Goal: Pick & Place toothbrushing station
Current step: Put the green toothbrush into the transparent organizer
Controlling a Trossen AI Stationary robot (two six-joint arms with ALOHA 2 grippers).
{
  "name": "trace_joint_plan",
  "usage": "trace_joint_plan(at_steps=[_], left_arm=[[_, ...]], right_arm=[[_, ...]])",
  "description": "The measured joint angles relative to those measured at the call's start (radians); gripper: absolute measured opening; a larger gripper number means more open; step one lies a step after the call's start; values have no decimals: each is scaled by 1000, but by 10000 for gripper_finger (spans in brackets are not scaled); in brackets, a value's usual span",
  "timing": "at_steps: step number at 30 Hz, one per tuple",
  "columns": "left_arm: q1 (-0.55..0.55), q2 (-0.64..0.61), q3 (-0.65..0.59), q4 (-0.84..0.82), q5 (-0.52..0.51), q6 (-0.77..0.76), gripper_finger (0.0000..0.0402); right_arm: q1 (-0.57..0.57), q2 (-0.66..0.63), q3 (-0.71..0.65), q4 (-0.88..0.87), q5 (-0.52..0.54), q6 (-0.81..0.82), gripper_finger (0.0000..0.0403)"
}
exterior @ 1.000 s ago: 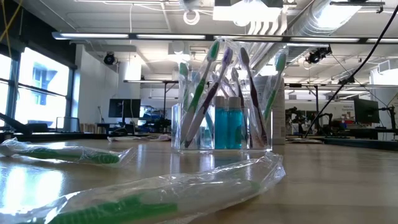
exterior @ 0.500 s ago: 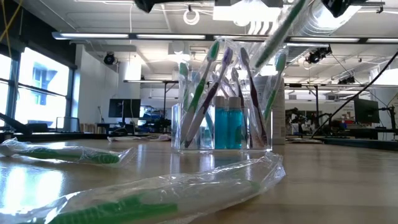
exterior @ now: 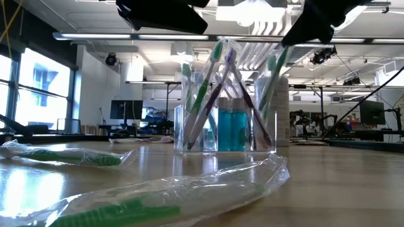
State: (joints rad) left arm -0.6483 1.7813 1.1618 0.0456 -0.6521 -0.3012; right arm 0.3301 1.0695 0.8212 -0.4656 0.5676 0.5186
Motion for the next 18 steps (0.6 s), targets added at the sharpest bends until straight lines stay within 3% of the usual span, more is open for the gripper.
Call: trace_joint_plan(at_steps=[10, 18], left_arm=[[0, 0, 0, -40, 6, -22, 253], [0, 0, 0, -76, 6, -50, 253]], right_arm=[[-179, 136, 0, 17, -209, -25, 11], [-242, 212, 0, 64, -352, -43, 46]])
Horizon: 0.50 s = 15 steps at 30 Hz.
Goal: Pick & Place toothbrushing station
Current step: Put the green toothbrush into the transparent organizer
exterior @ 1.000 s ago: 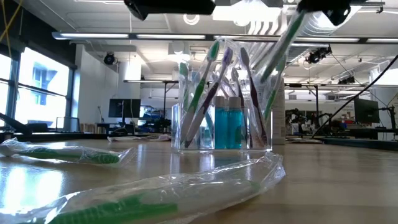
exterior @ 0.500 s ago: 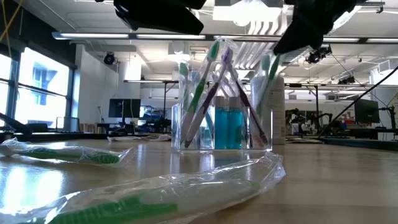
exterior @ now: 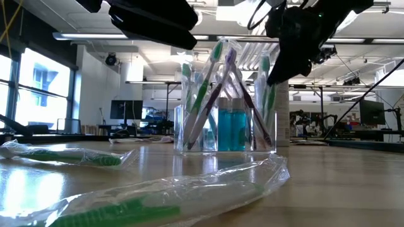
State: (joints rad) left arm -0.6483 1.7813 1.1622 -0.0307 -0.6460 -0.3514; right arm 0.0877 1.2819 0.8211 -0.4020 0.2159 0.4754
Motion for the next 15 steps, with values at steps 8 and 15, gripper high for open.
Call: trace_joint_plan(at_steps=[8, 15], left_arm=[[0, 0, 0, -43, 0, -45, 253], [0, -1, 0, -60, 2, -53, 253]], right_arm=[[-22, -5, 0, 17, -17, -3, 51], [-25, -5, 0, 27, -13, -1, 95]])
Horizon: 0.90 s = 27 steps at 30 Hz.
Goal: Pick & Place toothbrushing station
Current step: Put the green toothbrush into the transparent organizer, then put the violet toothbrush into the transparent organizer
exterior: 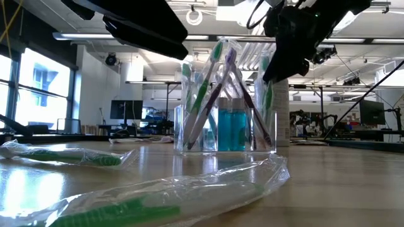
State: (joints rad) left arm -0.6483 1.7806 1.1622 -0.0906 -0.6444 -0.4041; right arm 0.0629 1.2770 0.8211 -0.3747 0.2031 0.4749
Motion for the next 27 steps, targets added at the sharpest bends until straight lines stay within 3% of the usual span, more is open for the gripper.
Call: trace_joint_plan(at_steps=[7, 12, 23, 27], left_arm=[[0, -75, 0, -125, 12, -148, 253], [0, -138, 0, -260, 14, -253, 253], [13, -255, 1, -619, -46, -474, 253], [70, -301, 0, -770, -3, -569, 253]], right_arm=[[-1, 0, 0, 39, -20, -21, 186], [-15, -14, 0, 50, -25, -32, 227], [-5, -136, 0, 47, -27, -31, 238], [19, -191, 0, 65, -27, -31, 238]])
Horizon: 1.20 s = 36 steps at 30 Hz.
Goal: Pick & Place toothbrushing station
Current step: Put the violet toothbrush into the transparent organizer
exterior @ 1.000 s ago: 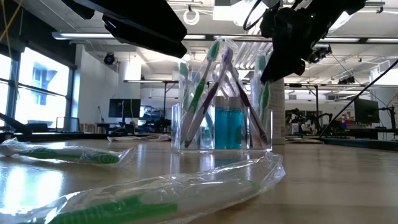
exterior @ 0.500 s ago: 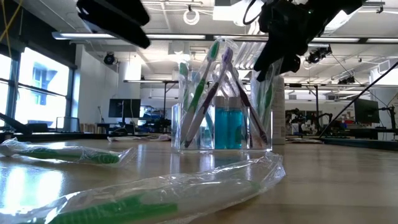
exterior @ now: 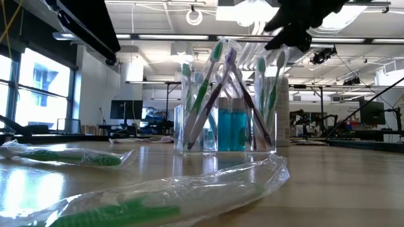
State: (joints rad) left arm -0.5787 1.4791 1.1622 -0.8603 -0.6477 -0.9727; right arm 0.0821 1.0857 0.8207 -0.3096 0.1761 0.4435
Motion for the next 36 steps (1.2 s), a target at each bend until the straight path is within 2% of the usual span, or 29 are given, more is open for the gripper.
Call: trace_joint_plan(at_steps=[5, 9, 14, 19, 25, 30, 36], left_arm=[[154, -57, 0, -207, 27, 8, 253], [357, -98, 0, -283, 132, 113, 253], [655, -107, 0, -243, 252, 356, 253], [964, -93, 0, -106, 424, 578, 253], [1228, -39, -1, 18, 511, 684, 253], [1348, 62, 0, 91, 617, 770, 253], [1402, 211, -1, 184, 695, 825, 253]], right_arm=[[68, -25, 0, 8, -32, 27, 238], [144, -4, 0, 21, -40, 82, 238], [241, 41, 0, 92, 25, 154, 238], [338, 107, 0, 195, 104, 190, 238], [427, 204, 0, 311, 189, 192, 238], [462, 290, 0, 392, 207, 238, 238], [469, 345, 0, 455, 205, 294, 238]])
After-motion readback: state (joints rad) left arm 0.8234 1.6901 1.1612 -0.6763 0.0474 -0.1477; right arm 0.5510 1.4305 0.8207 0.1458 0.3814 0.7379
